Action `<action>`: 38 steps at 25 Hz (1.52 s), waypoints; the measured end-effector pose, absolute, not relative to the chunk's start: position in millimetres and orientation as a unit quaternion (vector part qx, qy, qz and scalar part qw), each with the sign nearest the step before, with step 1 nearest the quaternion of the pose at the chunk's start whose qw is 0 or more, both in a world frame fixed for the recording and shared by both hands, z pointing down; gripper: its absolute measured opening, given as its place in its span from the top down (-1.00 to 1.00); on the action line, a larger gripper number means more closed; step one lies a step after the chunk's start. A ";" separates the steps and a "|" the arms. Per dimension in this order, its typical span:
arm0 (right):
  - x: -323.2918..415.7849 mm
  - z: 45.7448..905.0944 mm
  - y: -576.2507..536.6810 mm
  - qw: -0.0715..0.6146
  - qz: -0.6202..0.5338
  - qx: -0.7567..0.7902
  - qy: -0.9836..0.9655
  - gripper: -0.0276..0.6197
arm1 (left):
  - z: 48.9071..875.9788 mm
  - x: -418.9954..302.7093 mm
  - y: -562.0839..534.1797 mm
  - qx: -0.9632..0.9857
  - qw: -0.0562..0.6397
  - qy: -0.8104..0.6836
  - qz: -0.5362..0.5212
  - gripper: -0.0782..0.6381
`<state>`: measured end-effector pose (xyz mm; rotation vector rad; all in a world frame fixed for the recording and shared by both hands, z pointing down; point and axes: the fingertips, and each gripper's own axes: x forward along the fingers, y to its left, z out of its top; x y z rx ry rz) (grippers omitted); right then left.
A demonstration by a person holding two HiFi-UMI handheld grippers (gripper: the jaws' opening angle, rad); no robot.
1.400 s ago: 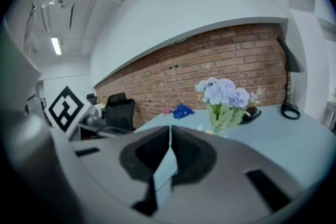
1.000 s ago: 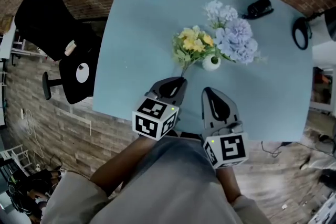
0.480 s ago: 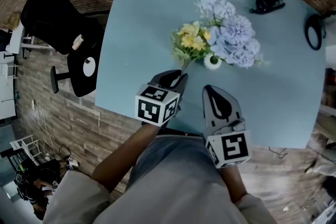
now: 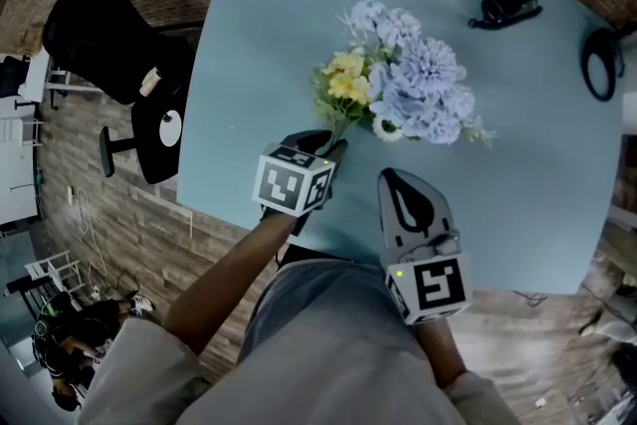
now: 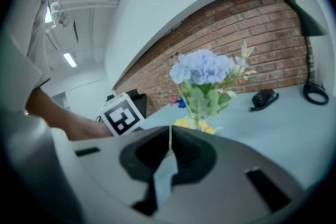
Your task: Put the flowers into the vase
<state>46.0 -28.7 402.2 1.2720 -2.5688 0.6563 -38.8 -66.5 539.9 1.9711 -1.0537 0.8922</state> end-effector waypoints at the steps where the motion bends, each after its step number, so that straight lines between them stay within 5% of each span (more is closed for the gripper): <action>1: 47.2 402.9 -29.6 0.099 0.223 0.429 -0.870 0.83 | 543.5 -39.5 -67.2 0.761 0.362 -0.406 0.353 0.43; 33: 61.0 418.1 -46.7 0.082 0.256 0.410 -0.871 0.84 | 599.8 -45.9 -86.0 0.692 0.429 -0.409 0.412 0.43; 38: 61.8 419.0 -46.9 0.084 0.258 0.413 -0.869 0.84 | 597.9 -44.3 -88.5 0.700 0.423 -0.407 0.406 0.58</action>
